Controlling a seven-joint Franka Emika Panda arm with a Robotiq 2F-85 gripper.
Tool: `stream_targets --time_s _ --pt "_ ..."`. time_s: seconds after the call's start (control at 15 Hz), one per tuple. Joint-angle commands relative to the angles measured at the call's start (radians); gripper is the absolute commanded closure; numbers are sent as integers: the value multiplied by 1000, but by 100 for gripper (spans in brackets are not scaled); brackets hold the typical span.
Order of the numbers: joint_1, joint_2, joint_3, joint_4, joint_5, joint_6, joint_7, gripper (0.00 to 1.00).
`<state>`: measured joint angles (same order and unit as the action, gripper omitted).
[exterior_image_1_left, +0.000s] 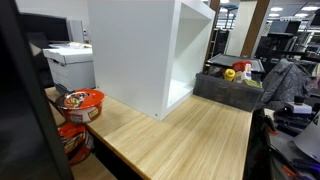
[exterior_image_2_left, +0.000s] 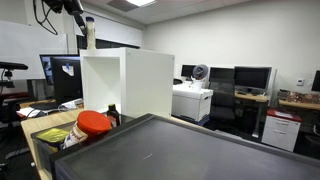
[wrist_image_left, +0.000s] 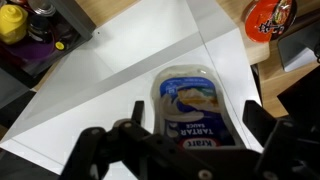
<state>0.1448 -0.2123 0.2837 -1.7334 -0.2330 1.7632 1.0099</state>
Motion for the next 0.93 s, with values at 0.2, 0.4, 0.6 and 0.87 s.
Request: stream_targets --time_s 0.2,0.4,0.6,0.87 --pt "-3 -6 10 -27 -58 74 39 0" --pt "-3 -12 16 -34 -87 86 52 0" --pt "-1 -13 22 -36 -115 89 73 0" --pt "1 -17 29 -39 -157 89 88 0"
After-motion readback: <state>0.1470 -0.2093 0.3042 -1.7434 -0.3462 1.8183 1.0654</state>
